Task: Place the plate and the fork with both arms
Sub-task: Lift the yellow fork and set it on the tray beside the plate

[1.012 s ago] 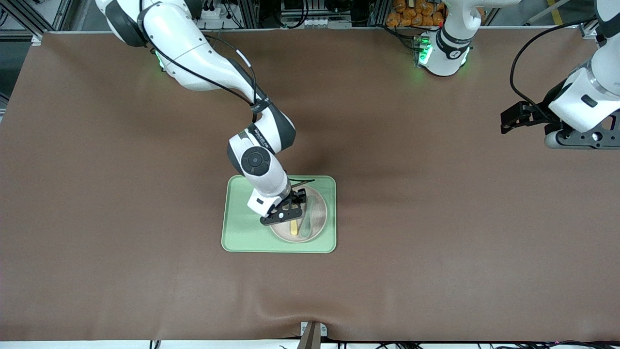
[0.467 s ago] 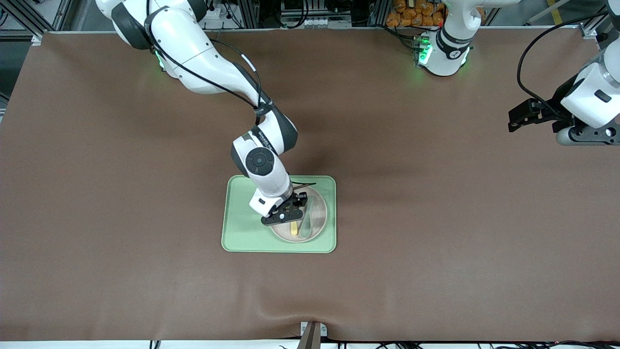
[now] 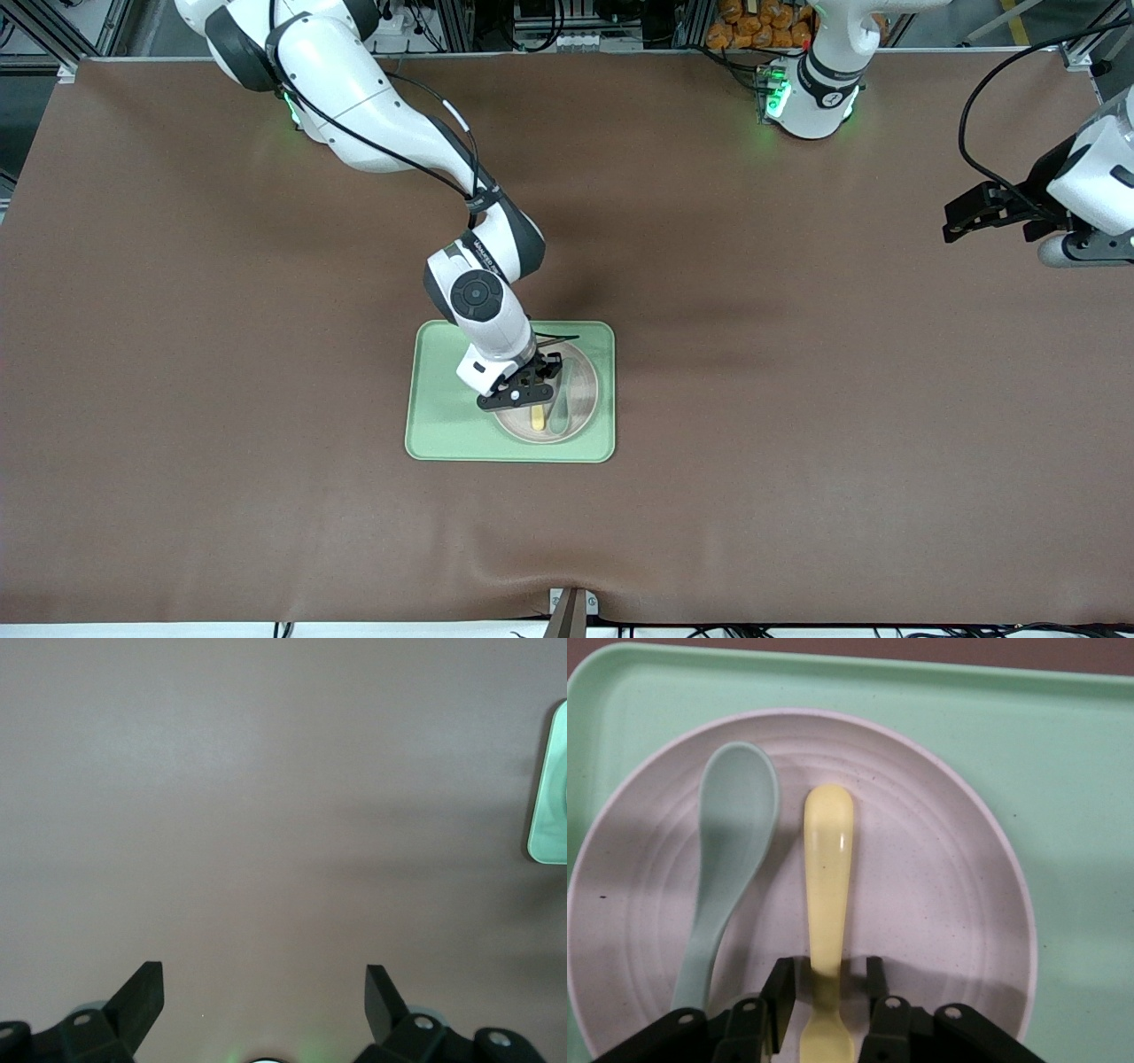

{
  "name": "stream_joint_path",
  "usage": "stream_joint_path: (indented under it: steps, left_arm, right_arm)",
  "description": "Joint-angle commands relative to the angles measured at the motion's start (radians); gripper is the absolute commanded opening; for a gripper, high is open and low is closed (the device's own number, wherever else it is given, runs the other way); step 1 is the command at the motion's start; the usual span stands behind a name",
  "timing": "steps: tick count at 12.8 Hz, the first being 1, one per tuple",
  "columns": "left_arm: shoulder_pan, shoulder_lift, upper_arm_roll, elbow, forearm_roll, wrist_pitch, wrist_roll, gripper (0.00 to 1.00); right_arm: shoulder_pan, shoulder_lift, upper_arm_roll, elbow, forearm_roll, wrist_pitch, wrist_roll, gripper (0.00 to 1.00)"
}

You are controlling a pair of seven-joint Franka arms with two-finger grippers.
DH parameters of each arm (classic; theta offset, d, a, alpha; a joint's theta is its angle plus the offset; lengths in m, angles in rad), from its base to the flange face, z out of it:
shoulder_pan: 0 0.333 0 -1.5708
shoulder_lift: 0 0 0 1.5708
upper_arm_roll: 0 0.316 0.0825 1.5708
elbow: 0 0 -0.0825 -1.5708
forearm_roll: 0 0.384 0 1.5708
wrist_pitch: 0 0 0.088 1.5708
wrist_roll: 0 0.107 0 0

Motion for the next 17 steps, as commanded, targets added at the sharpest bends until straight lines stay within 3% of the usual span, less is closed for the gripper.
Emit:
stream_joint_path:
  steps: [1, 2, 3, 6, 10, 13, 17]
  left_arm:
    - [0.01, -0.03, -0.007, -0.021, 0.017, -0.005, 0.019, 1.0]
    - [0.009, -0.039, -0.007, -0.021, 0.017, -0.013, 0.02, 1.0]
    - [0.009, -0.049, -0.007, -0.021, 0.017, -0.016, 0.019, 1.0]
    - [0.009, -0.059, -0.007, -0.021, 0.017, -0.027, 0.019, 1.0]
    - [0.01, -0.059, -0.005, -0.018, 0.017, -0.027, 0.019, 1.0]
    - [0.01, -0.059, -0.005, -0.018, 0.017, -0.027, 0.019, 1.0]
    - [0.009, -0.057, -0.005, -0.018, 0.017, -0.025, 0.019, 1.0]
  right_arm:
    - [0.007, 0.021, -0.003, 0.028, -0.018, 0.0, 0.024, 0.16]
    - [0.007, 0.02, -0.003, 0.028, -0.018, -0.003, 0.024, 0.05]
    - [0.007, 0.018, -0.003, 0.031, -0.016, -0.009, 0.024, 0.0]
    - [0.0, 0.008, -0.003, 0.045, -0.015, -0.032, 0.022, 0.0]
    - [-0.029, -0.04, -0.021, 0.154, -0.015, -0.268, 0.082, 0.0]
    - [-0.098, -0.123, -0.032, 0.041, -0.013, -0.246, 0.016, 0.0]
    - [-0.157, -0.219, -0.03, -0.229, -0.012, -0.025, -0.113, 0.0]
